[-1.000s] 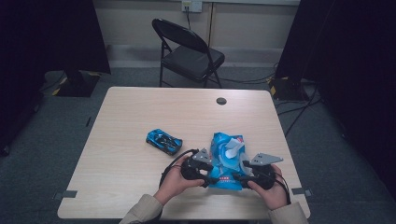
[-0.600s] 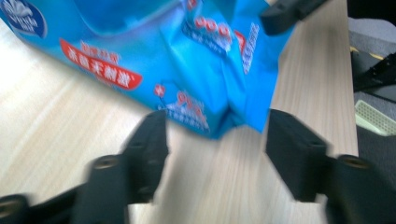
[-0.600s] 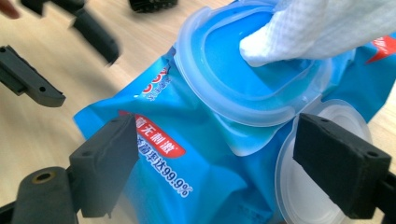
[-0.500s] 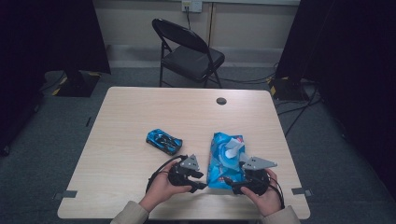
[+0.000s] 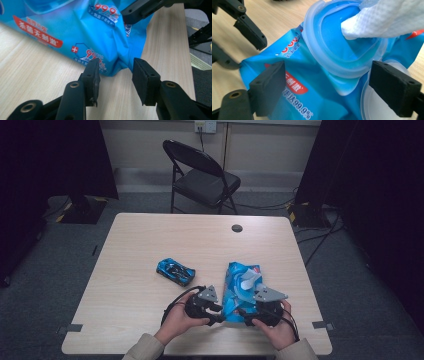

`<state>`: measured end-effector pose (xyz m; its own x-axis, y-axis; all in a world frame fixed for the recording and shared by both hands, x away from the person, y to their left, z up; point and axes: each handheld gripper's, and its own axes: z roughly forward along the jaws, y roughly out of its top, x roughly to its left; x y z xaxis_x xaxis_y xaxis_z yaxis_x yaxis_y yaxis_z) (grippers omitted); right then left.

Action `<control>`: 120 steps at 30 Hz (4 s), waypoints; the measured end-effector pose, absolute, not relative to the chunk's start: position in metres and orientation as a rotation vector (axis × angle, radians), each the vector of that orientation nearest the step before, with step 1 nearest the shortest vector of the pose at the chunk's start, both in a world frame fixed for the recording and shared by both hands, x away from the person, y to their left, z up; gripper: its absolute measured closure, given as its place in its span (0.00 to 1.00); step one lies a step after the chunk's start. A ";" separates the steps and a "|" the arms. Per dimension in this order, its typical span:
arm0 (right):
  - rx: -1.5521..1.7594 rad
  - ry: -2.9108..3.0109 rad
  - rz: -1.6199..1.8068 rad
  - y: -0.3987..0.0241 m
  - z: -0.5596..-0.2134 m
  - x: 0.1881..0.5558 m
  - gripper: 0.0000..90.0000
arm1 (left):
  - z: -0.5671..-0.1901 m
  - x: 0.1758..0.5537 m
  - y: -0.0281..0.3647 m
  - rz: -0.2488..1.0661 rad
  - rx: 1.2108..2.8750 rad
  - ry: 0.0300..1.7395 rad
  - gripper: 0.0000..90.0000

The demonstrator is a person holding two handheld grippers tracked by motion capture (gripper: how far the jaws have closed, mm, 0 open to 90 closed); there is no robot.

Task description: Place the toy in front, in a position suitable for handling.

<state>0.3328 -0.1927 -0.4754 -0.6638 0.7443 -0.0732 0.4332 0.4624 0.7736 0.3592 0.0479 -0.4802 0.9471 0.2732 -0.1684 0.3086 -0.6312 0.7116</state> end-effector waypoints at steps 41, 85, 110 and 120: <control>1.090 2.284 0.966 -0.237 -0.471 0.427 0.32 | -0.485 0.350 0.160 0.040 2.300 0.579 0.20; 0.899 2.464 1.238 -0.145 -0.449 0.379 0.16 | -0.502 0.338 0.186 0.160 2.324 0.463 0.16; 0.798 2.539 1.261 -0.080 -0.465 0.419 0.16 | -0.507 0.340 0.189 0.153 2.283 0.429 0.13; 0.772 2.564 1.246 -0.059 -0.470 0.431 0.16 | -0.507 0.340 0.189 0.149 2.275 0.434 0.13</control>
<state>0.4309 -0.0593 -0.4700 -0.8467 0.5291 0.0560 0.3709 0.5116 0.7750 0.3398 0.1890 -0.5069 0.9343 0.3552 -0.0305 0.2610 -0.6232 0.7372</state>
